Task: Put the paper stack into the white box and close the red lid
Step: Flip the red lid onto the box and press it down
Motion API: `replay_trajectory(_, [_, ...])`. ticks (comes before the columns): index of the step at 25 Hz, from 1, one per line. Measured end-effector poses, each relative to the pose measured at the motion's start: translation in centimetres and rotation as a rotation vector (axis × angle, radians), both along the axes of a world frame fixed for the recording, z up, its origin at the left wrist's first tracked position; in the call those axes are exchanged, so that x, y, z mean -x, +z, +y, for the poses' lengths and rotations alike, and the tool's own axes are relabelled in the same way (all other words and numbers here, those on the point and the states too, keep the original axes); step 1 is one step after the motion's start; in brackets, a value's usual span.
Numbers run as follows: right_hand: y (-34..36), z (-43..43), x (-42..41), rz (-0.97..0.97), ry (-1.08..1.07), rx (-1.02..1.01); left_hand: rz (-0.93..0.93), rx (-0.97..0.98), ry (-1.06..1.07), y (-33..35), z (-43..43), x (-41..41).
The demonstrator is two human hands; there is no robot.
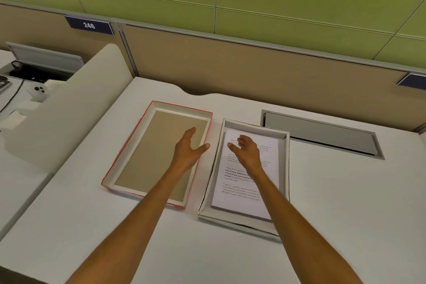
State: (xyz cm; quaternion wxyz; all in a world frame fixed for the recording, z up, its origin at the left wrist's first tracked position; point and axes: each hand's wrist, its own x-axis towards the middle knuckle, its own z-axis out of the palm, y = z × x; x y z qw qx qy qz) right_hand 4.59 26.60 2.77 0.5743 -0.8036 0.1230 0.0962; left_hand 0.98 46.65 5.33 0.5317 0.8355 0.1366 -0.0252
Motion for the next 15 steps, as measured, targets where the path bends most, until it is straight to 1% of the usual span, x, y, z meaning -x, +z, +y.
replay_trajectory(4, [-0.1,4.1,0.8,-0.002,-0.027,-0.002,0.001,-0.035,0.061,-0.9,4.4,-0.8])
replay_trajectory(8, [-0.6,8.5,1.7,0.017,-0.011,-0.009,0.013,-0.059,0.087,-1.8,8.7,-0.8])
replay_trajectory(15, [-1.7,13.9,3.2,0.090,-0.004,0.138,0.009,-0.119,0.156,-2.7,15.7,-0.9])
